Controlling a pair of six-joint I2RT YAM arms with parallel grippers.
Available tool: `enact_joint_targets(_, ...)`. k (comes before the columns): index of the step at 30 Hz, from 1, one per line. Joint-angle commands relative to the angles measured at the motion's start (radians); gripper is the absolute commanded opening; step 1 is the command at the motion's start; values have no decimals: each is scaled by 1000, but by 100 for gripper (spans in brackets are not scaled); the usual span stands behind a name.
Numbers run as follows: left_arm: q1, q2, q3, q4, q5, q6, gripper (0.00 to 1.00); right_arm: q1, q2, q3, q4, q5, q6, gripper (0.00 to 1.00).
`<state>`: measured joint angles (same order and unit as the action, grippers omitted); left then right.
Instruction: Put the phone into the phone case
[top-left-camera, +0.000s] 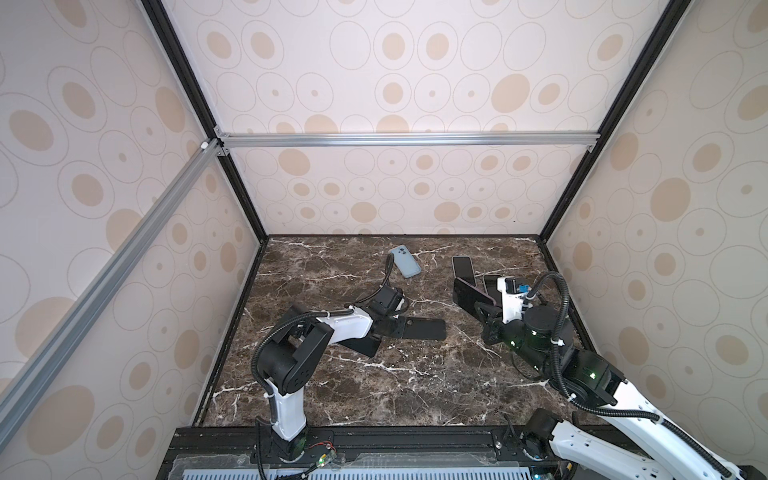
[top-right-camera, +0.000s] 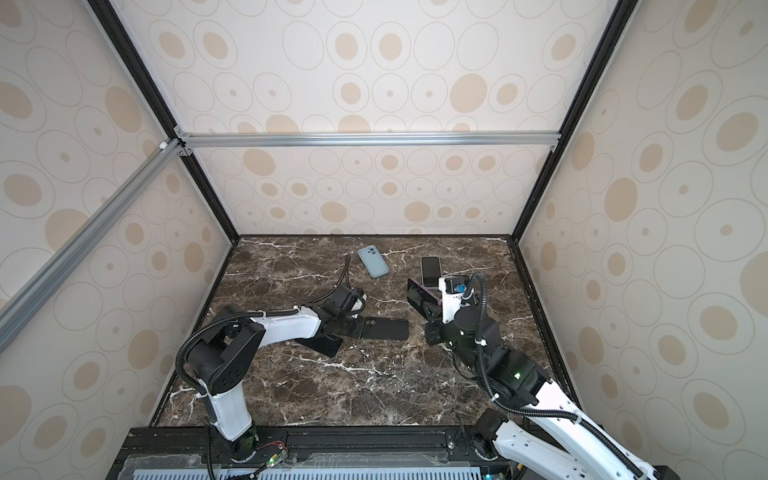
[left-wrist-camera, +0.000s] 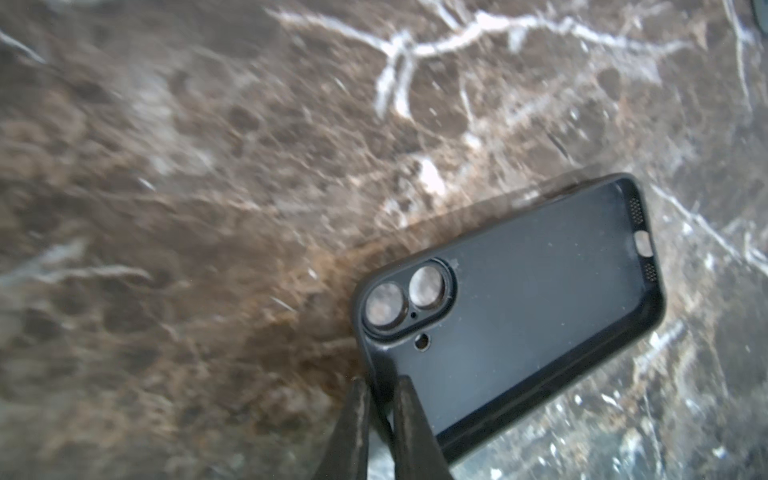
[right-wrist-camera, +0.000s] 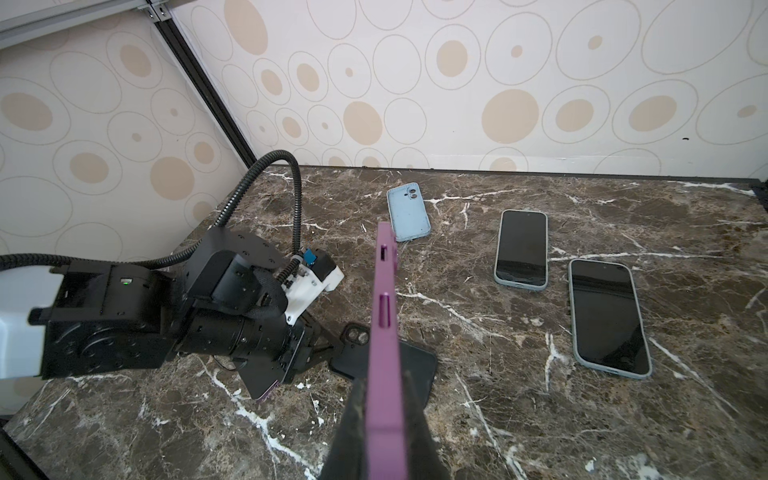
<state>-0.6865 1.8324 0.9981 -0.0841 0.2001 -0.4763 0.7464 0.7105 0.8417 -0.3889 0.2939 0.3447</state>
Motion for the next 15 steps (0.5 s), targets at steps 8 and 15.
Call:
enact_joint_targets(8, -90, -71, -191, 58, 84, -197, 15, -1, 44, -45, 35, -22, 94, 0)
enact_joint_targets(15, -97, -160, -199, 69, 70, -222, 24, -1, 98, -95, 12, -77, 224, 0)
